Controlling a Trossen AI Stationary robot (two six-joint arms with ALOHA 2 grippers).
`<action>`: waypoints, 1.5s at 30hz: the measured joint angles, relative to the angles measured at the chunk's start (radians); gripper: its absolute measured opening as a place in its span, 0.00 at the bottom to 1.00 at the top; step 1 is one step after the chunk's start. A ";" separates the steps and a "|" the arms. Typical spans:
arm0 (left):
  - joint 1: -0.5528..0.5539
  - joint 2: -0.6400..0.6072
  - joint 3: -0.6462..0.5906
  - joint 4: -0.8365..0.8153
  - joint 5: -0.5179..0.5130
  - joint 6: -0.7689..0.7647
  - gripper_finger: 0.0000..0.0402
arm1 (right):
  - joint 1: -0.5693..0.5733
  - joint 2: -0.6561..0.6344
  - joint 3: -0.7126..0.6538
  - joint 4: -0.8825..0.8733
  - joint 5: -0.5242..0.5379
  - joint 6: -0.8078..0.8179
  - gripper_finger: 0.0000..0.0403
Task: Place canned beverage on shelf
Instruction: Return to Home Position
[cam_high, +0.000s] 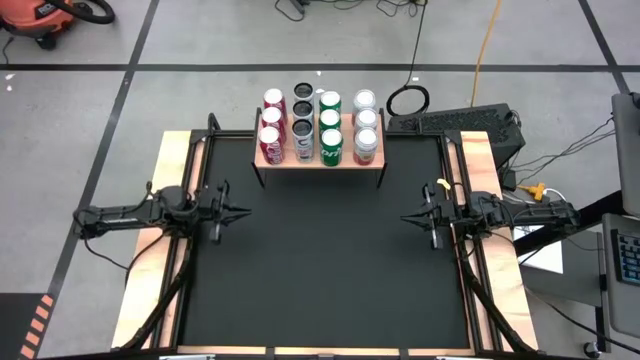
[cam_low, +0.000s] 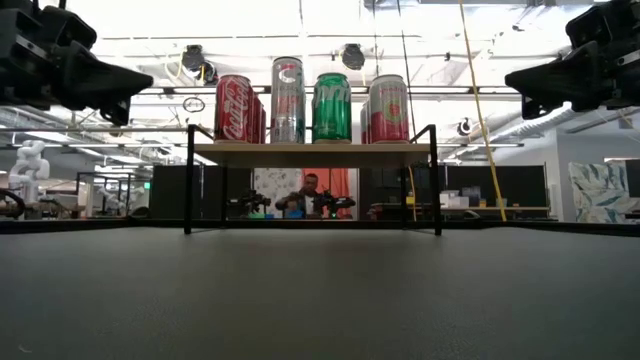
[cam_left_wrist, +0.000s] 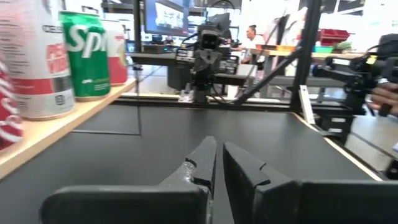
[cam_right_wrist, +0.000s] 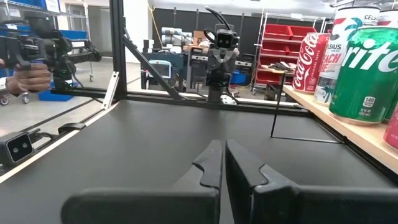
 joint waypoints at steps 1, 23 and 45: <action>-0.011 0.000 0.000 0.000 -0.001 0.000 0.07 | 0.000 0.000 0.000 0.000 0.000 0.001 0.00; -0.086 0.000 0.000 -0.005 -0.043 0.022 0.00 | 0.000 0.000 0.000 0.002 0.000 0.000 0.00; -0.086 0.000 0.000 -0.004 -0.051 0.021 0.00 | 0.000 0.000 0.000 0.003 0.000 0.001 0.00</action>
